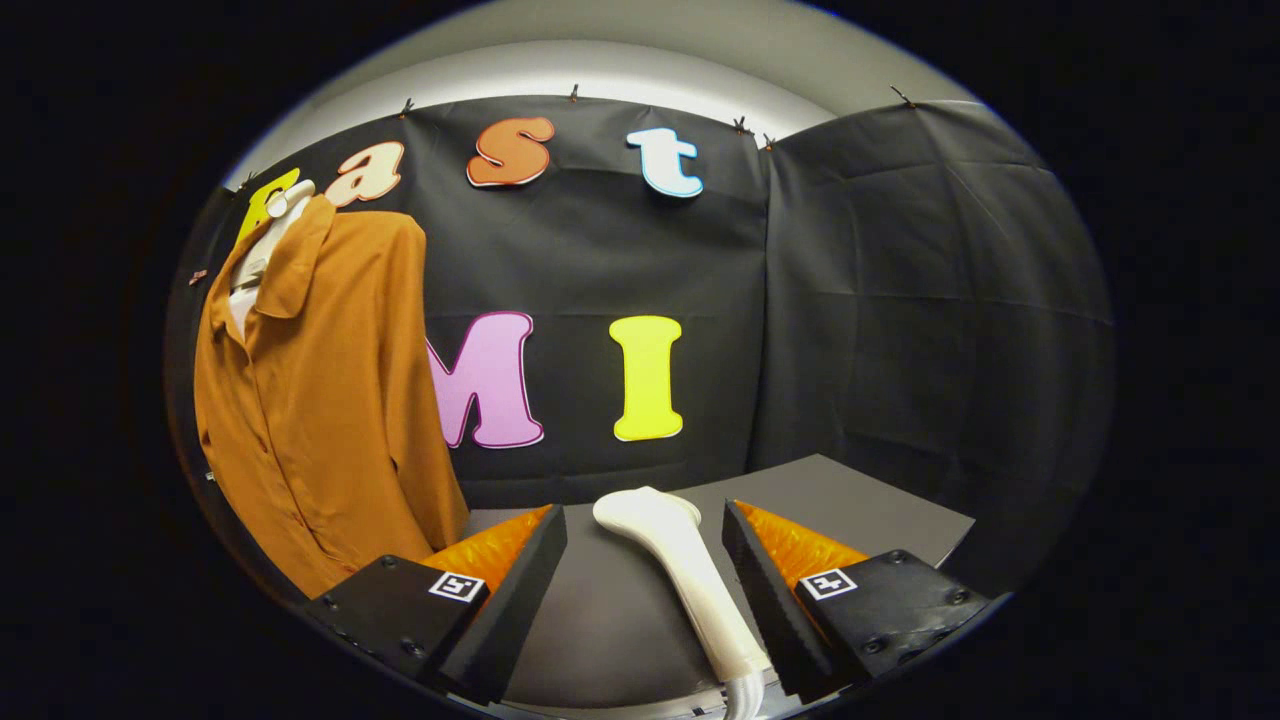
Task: Iron the clothes twice with a garment steamer, once on the left side and once on the right side.
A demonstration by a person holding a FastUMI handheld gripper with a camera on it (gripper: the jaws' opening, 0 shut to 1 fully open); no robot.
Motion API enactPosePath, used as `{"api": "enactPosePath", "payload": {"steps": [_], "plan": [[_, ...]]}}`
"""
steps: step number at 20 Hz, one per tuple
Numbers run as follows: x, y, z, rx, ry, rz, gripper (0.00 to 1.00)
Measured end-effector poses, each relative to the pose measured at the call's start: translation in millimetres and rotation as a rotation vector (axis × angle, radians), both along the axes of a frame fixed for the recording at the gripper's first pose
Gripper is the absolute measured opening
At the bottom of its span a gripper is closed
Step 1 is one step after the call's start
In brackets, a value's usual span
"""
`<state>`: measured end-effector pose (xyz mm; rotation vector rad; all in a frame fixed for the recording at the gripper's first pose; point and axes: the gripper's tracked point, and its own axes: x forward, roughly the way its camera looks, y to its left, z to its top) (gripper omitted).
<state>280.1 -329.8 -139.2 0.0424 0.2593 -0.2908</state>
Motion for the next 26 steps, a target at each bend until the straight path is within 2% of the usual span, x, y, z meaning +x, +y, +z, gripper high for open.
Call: {"api": "enactPosePath", "payload": {"steps": [6,15,17,18,20,26], "plan": [[28,-23,-47,0.035,0.122,-0.005,0.99],[41,-38,-98,0.090,0.290,-0.034,0.98],[42,-42,-102,0.097,0.302,-0.044,0.93],[39,-43,-104,0.094,0.313,-0.048,0.87],[37,-38,-105,0.092,0.334,-0.037,0.68],[38,-38,-108,0.124,0.339,-0.013,0.57]]}}
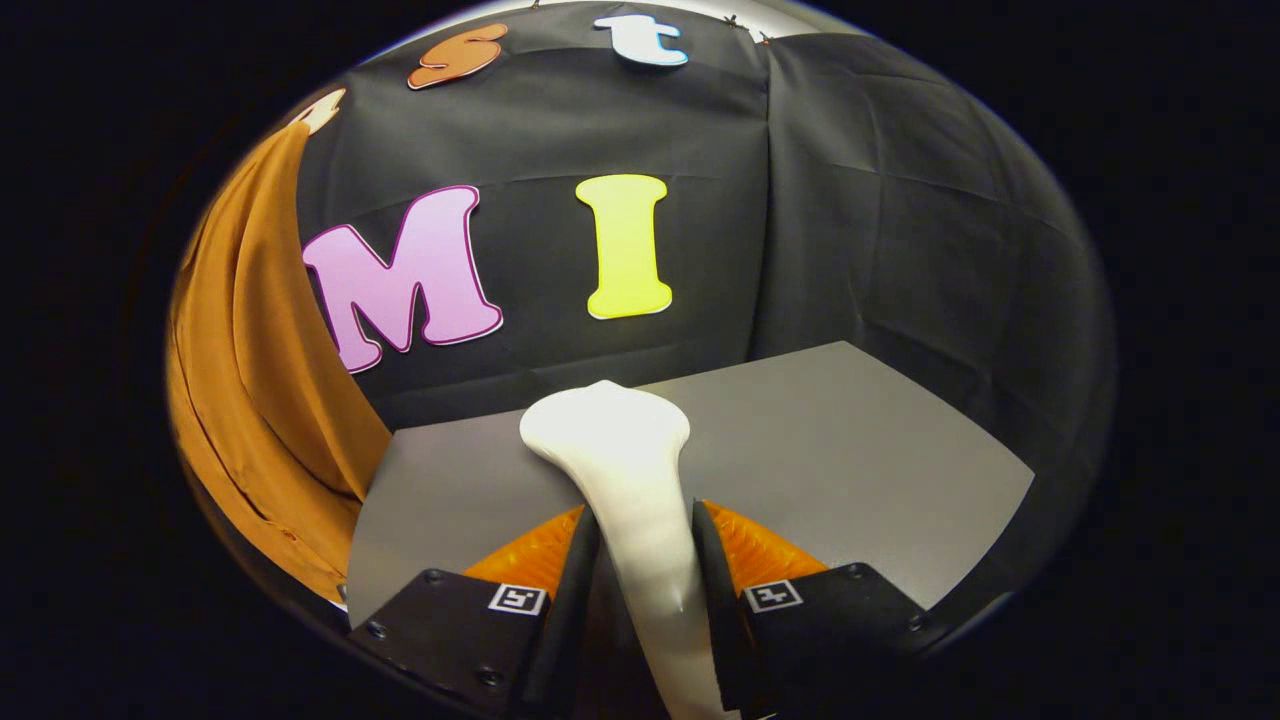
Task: Iron the clothes twice with a garment steamer, once on the left side and once on the right side.
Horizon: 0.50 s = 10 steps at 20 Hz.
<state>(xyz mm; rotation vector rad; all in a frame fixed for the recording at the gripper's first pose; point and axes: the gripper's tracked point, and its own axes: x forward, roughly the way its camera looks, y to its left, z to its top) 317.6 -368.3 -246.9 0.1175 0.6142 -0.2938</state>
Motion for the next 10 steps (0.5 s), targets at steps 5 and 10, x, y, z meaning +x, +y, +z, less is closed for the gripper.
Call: {"api": "enactPosePath", "payload": {"steps": [5,10], "plan": [[-2,0,6,0.021,-0.013,0.025,0.48],[-9,-3,30,0.033,-0.082,0.026,0.48]]}}
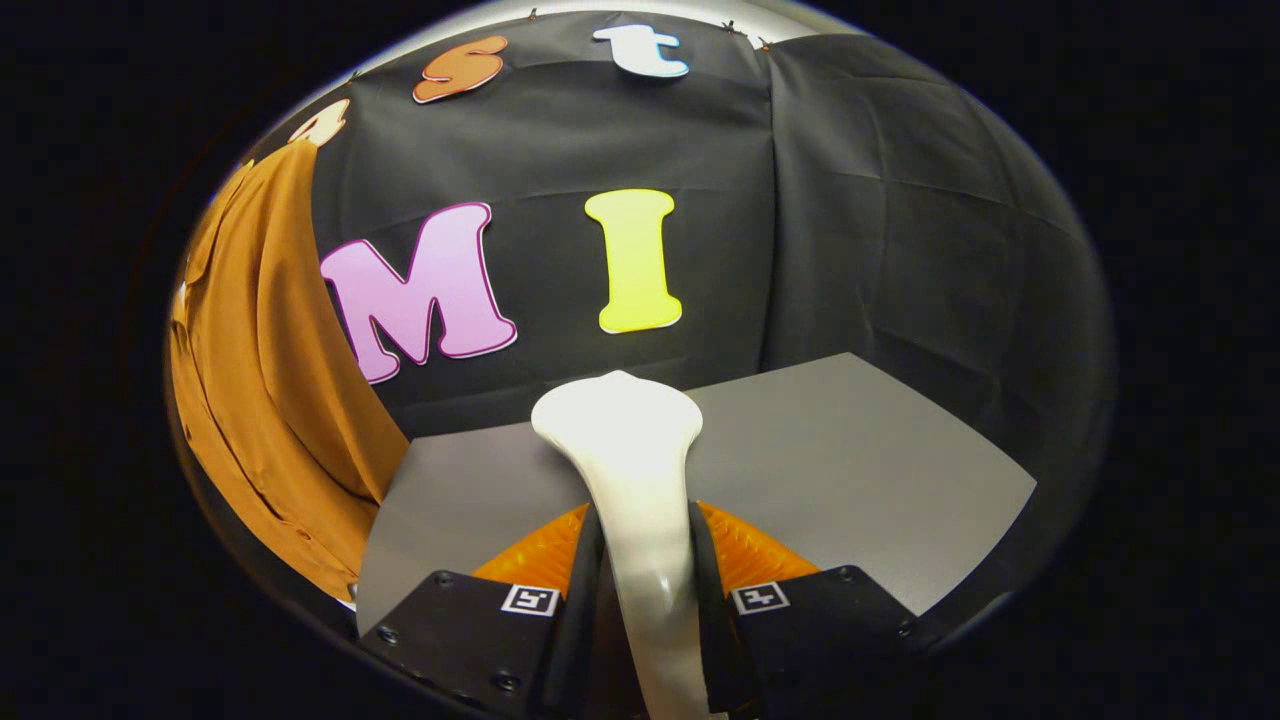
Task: Iron the clothes twice with a garment steamer, once on the left side and once on the right side.
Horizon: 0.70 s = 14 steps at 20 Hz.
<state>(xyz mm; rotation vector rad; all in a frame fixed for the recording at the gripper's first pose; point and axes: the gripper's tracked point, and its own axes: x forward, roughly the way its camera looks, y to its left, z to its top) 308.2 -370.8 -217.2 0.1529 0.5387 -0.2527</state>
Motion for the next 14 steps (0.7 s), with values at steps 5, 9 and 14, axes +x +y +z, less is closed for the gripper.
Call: {"api": "enactPosePath", "payload": {"steps": [5,9,14], "plan": [[-12,4,37,-0.002,-0.125,-0.020,0.47],[-29,15,69,-0.038,-0.225,-0.043,0.47],[-57,52,123,-0.079,-0.372,-0.064,0.47]]}}
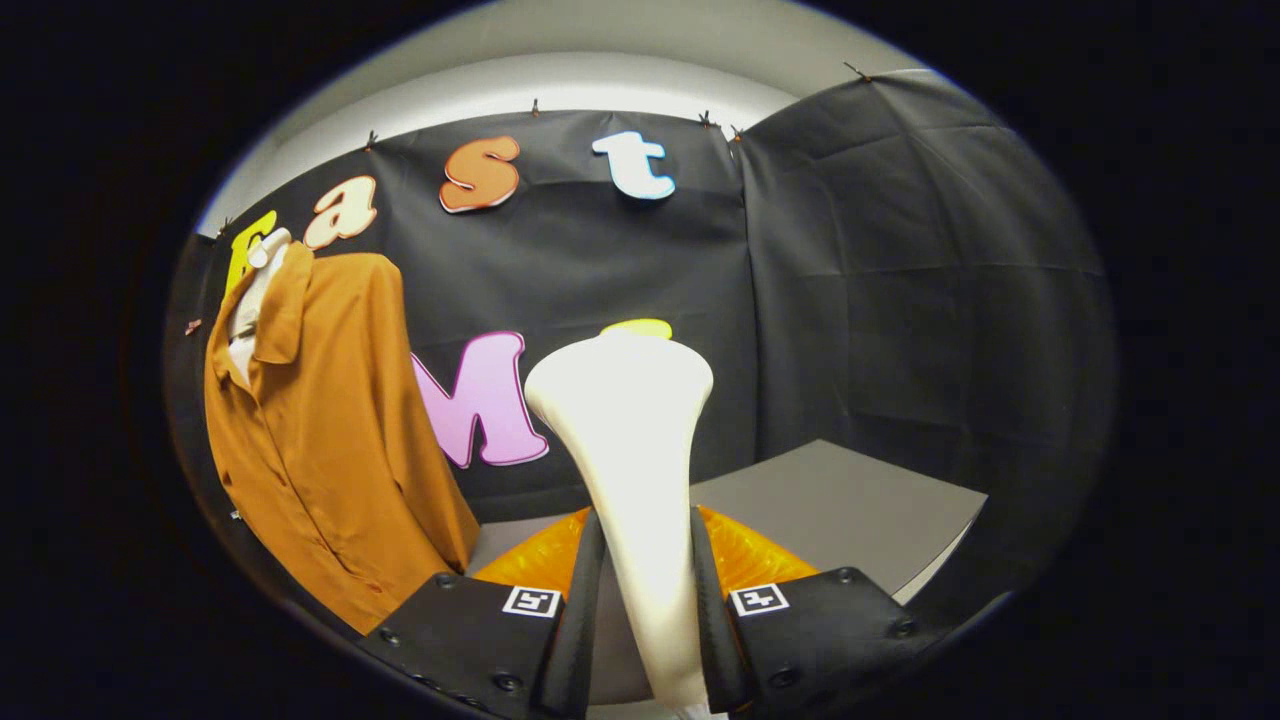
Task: Iron the clothes twice with a garment steamer, once on the left side and once on the right side.
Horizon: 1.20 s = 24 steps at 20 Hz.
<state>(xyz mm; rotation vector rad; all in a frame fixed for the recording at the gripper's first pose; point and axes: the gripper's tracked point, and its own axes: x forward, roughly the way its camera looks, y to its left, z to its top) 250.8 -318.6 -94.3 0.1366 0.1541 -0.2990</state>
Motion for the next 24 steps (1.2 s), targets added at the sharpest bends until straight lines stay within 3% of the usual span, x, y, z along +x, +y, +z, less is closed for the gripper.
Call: {"api": "enactPosePath", "payload": {"steps": [11,16,24], "plan": [[-19,160,59,-0.090,-0.151,0.099,0.47],[-7,229,45,-0.080,-0.110,0.164,0.47],[19,258,-1,-0.047,0.027,0.169,0.47]]}}
